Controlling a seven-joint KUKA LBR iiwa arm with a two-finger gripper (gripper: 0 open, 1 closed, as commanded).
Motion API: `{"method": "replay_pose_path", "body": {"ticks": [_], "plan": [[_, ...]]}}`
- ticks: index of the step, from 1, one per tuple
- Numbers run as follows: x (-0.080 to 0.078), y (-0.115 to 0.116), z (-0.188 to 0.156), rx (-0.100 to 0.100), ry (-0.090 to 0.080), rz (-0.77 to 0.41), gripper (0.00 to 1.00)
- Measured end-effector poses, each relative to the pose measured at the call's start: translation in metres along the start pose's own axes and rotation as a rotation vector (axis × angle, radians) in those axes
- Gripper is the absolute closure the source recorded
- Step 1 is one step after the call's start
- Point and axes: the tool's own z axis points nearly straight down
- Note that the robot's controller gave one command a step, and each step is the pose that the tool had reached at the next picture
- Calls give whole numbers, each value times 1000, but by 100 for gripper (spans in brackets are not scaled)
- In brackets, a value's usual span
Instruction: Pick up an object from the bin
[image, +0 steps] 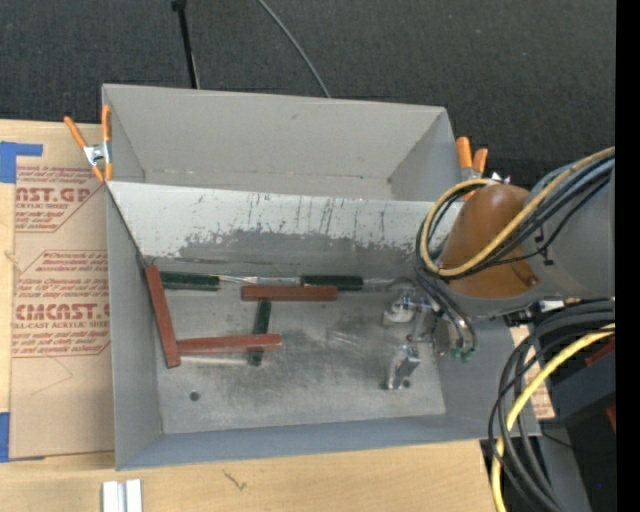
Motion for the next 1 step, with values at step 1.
{"method": "replay_pose_path", "body": {"ticks": [1], "plan": [[0,0,0,0,-1,0,0]]}}
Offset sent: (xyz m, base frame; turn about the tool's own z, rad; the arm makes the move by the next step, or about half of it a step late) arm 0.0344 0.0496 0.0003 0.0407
